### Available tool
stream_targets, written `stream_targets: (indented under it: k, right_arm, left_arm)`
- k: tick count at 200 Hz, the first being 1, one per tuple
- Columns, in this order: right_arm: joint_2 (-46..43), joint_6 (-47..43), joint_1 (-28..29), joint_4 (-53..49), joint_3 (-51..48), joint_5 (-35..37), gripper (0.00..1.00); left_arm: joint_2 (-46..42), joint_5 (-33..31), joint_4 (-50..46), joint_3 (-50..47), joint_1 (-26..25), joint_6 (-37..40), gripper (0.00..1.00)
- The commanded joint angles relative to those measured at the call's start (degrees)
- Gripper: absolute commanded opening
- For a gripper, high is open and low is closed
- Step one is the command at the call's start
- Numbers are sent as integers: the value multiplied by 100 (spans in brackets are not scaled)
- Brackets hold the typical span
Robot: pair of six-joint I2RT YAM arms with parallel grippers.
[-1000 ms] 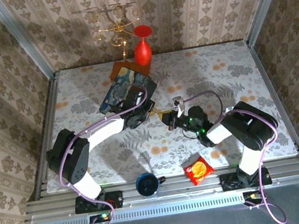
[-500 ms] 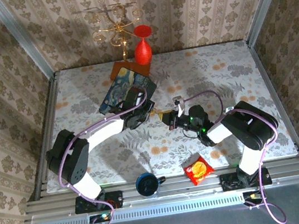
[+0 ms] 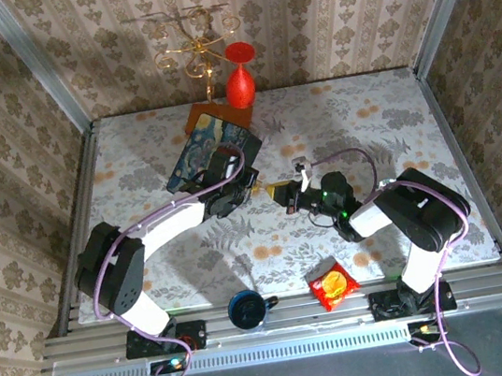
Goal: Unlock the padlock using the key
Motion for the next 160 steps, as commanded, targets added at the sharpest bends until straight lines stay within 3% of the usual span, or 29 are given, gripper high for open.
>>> stream_targets:
  k: [1,129,160]
  right_arm:
    - [-190,-10,-46,407,273,230,0]
    - [-323,-107,-25,417,-139,584,0]
    - [-531,64,-24,388,-497,956,0]
  left_arm:
    - [-205,1048,221,-14,-377,-232,0]
    - [-303,747,616,-115,-313,-532,0]
    - [-287,548,487,-57,-297,-444,0]
